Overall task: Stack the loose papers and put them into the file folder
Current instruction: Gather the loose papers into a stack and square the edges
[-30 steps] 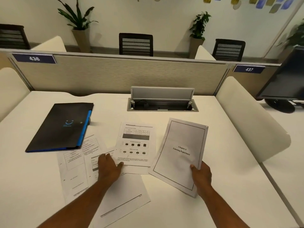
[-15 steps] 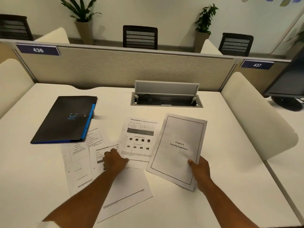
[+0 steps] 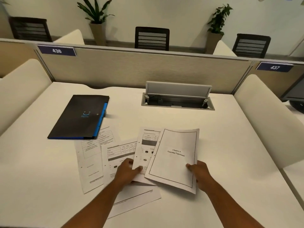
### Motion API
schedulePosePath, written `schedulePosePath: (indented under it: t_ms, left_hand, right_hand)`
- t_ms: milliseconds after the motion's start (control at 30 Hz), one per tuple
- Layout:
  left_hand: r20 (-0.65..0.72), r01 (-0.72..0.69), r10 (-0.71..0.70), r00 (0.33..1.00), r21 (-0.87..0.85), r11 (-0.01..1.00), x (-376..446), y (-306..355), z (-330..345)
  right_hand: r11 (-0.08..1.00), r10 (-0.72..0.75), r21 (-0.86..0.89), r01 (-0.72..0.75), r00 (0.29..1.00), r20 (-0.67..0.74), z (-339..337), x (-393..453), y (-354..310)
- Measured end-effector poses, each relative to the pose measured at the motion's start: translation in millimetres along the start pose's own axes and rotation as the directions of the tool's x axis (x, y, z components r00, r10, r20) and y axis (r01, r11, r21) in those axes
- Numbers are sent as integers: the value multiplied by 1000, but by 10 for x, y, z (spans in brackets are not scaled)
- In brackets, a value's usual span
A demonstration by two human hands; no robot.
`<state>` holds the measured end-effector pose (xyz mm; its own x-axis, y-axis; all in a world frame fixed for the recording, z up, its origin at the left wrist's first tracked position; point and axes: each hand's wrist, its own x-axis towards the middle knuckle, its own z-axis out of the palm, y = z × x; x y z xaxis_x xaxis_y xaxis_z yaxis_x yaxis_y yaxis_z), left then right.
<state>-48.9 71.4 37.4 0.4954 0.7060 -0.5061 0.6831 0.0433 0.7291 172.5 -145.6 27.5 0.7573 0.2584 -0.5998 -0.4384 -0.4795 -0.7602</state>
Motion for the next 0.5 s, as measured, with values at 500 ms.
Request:
schedulePosePath:
  t_ms: [500]
  left_hand:
    - [-63, -57, 48, 997, -155, 986, 38, 39, -51]
  right_hand:
    - [980, -91, -160, 116, 983, 159, 462, -55, -43]
